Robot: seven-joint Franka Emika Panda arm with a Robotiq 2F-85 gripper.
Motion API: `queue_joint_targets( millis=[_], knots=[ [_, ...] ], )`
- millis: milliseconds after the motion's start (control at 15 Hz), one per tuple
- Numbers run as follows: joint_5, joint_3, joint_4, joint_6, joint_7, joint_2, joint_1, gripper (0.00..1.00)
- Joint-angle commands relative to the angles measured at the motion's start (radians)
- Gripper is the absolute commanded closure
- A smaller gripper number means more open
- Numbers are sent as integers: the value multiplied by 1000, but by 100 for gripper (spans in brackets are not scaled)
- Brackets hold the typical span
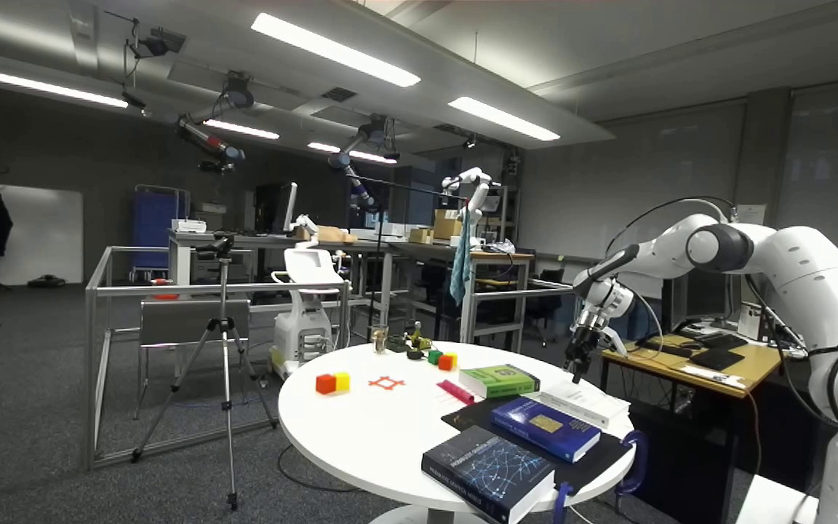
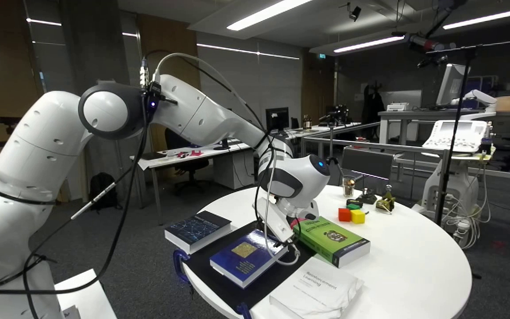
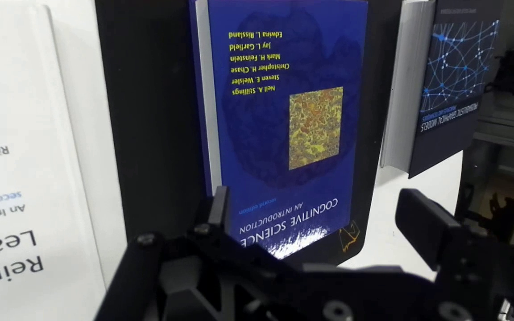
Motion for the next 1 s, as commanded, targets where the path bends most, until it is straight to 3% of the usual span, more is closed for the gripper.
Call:
queue_joint_targets(
  millis=[0,67,333,933],
  knots=[
    [-25,-8,60,-115,85,12,-8,0],
    [-9,2,19,-30,26,9,-4,0],
    [-13,-4,33,-74,63,10,-5,0],
    [115,43,37,77,-54,83,-19,0]
  ],
)
